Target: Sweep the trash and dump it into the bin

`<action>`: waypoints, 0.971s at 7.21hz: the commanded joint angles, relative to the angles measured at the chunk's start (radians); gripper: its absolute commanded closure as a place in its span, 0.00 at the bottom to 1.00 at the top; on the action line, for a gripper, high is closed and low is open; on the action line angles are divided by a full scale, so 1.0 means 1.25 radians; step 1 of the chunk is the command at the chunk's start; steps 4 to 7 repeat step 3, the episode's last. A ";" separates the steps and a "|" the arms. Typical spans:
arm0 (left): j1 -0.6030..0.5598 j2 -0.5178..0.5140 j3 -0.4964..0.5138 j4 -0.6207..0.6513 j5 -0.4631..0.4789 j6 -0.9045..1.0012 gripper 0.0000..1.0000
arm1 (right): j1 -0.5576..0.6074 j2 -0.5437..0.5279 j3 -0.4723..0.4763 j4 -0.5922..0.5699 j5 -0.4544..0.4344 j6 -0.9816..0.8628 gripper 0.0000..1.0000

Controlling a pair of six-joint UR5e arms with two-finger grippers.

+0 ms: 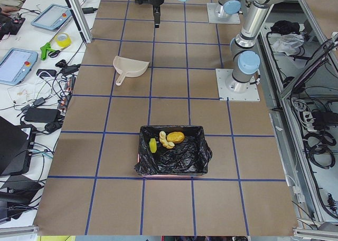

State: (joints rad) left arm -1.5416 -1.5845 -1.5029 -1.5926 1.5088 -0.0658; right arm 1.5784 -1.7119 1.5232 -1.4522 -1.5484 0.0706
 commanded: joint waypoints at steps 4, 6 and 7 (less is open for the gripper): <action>-0.001 -0.004 -0.006 0.000 -0.001 -0.001 0.00 | 0.000 0.000 0.000 0.002 -0.001 0.000 0.00; -0.001 -0.004 -0.006 0.000 -0.001 -0.001 0.00 | 0.000 0.000 0.000 0.002 -0.001 0.000 0.00; -0.001 -0.004 -0.006 0.000 -0.001 -0.001 0.00 | 0.000 0.000 0.000 0.002 -0.001 0.000 0.00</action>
